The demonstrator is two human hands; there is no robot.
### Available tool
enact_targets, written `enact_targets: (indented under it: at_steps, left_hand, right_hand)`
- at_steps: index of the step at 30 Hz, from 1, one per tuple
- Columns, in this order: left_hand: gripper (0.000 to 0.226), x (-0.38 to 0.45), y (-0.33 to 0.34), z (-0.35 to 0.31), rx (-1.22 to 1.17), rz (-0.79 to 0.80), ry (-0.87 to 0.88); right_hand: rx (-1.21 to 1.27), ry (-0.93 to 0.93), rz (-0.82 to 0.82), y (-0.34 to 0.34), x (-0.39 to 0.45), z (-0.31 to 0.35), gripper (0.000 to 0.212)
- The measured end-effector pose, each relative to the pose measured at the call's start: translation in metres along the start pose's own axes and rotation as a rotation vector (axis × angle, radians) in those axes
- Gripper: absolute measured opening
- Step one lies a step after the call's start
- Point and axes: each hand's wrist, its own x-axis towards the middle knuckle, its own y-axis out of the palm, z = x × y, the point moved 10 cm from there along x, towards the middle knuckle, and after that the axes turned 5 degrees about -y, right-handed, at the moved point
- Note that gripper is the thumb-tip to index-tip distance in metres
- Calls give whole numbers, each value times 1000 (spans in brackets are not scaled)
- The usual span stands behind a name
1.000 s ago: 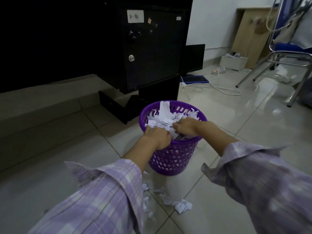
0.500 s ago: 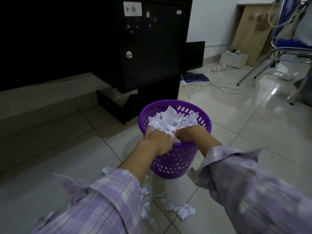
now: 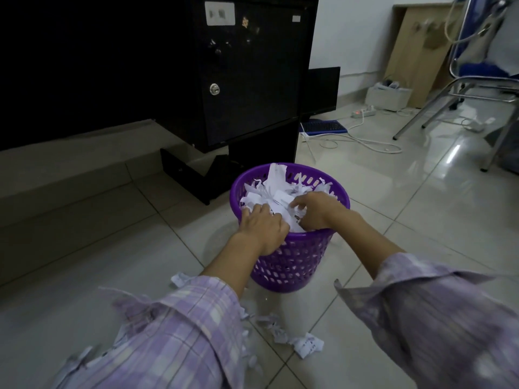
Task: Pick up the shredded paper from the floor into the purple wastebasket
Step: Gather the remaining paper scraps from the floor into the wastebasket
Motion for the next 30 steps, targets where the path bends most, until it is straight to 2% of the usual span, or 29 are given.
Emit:
enact_targets:
  at_steps: [4, 11, 21, 24, 30]
  left_hand:
    - [41, -1, -8, 2, -30, -71, 22]
    - [33, 0, -44, 11, -125, -167, 35]
    - [31, -23, -96, 23, -154, -315, 17]
    - [24, -41, -107, 28, -184, -357, -1]
    - [23, -91, -93, 45, -210, -310, -35]
  right_hand:
    - [45, 42, 3, -20, 0, 1, 41]
    - [182, 47, -188, -60, -5, 6, 43]
    - [202, -6, -497, -110, -38, 19, 34]
    - [273, -30, -514, -118, -49, 26, 33]
    - [375, -28, -421, -92, -84, 54, 30]
